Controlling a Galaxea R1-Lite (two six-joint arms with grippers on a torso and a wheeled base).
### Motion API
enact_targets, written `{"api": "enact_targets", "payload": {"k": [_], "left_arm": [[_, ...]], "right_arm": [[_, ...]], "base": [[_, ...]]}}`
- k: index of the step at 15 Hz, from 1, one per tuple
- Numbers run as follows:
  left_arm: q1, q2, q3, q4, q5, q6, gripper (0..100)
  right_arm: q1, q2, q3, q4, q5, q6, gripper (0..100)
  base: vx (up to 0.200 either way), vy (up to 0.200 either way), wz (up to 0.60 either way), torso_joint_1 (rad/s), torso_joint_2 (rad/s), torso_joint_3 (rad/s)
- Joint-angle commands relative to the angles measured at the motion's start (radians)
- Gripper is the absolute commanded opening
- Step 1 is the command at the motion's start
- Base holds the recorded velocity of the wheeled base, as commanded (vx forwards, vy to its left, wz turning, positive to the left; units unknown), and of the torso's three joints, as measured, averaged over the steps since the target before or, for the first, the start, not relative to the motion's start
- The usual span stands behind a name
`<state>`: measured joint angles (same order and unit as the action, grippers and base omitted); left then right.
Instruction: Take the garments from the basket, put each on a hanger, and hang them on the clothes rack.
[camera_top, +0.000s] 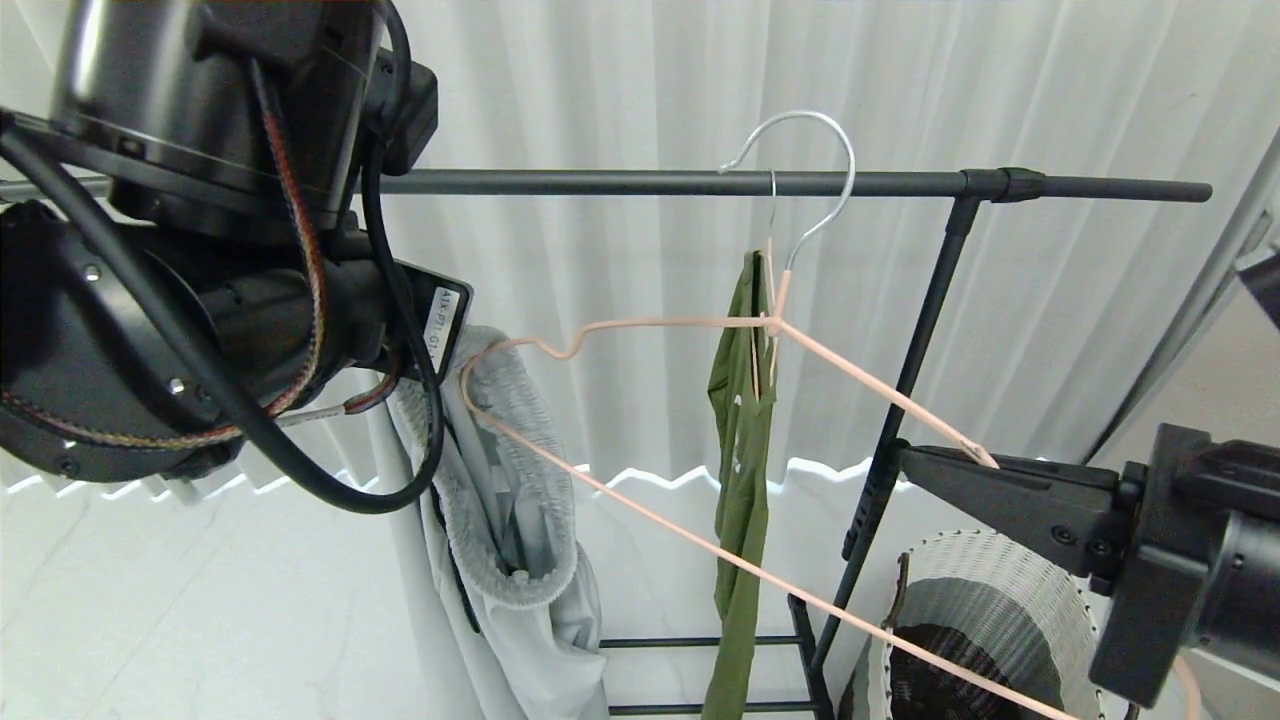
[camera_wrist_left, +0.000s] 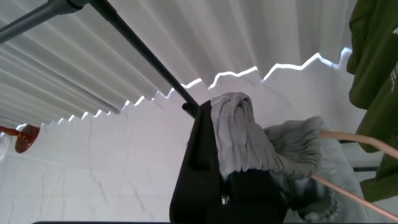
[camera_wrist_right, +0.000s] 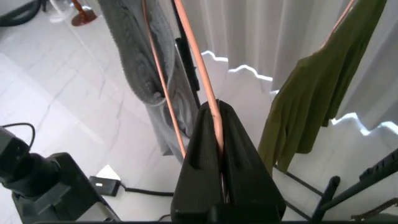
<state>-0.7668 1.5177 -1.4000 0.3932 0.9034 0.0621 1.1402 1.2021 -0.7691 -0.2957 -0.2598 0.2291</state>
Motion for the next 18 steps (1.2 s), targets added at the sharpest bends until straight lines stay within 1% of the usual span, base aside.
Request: {"api": "enact_targets", "payload": {"k": [1,3,5,7,8,10,11,16,17,18], "left_arm": [[0.006,0.003,0.001,0.001,0.000,0.001,0],[0.006,0.004,0.006,0.000,0.000,-0.001,0],[0.004,0.007,0.006,0.001,-0.003,0.001,0],[-0.002,0.012,0.003,0.000,-0.006,0.001,0],[-0.002,0.012,0.001,0.000,-0.008,0.001,0],[-0.002,0.009,0.001,0.001,-0.008,0.001,0],[-0.002,0.006,0.001,0.001,-0.008,0.001,0],[-0.002,0.013,-0.001,0.000,-0.009,-0.002,0],[-0.002,0.013,-0.001,0.000,-0.009,-0.002,0],[-0.002,0.013,-0.004,0.000,-0.011,-0.001,0]], "right_arm": [[0.006,-0.044,0.010,0.000,0.014,-0.011,0],[0.006,-0.053,0.010,-0.010,0.020,-0.019,0],[0.006,-0.047,0.010,-0.059,0.027,-0.031,0],[0.012,-0.050,0.014,-0.071,0.080,-0.059,0],[0.012,-0.053,0.033,-0.074,0.106,-0.070,0],[0.012,-0.082,0.082,-0.071,0.149,-0.117,0],[0.012,-0.092,0.096,-0.074,0.160,-0.133,0],[0.015,-0.095,0.100,-0.075,0.163,-0.139,0],[0.023,-0.098,0.100,-0.075,0.163,-0.137,0],[0.061,-0.101,0.102,-0.075,0.162,-0.136,0]], "base": [[0.000,0.000,0.00,0.000,0.00,0.000],[0.000,0.000,0.00,0.000,0.00,0.000],[0.000,0.000,0.00,0.000,0.00,0.000],[0.000,0.000,0.00,0.000,0.00,0.000],[0.000,0.000,0.00,0.000,0.00,0.000],[0.000,0.000,0.00,0.000,0.00,0.000],[0.000,0.000,0.00,0.000,0.00,0.000],[0.000,0.000,0.00,0.000,0.00,0.000],[0.000,0.000,0.00,0.000,0.00,0.000],[0.000,0.000,0.00,0.000,0.00,0.000]]}}
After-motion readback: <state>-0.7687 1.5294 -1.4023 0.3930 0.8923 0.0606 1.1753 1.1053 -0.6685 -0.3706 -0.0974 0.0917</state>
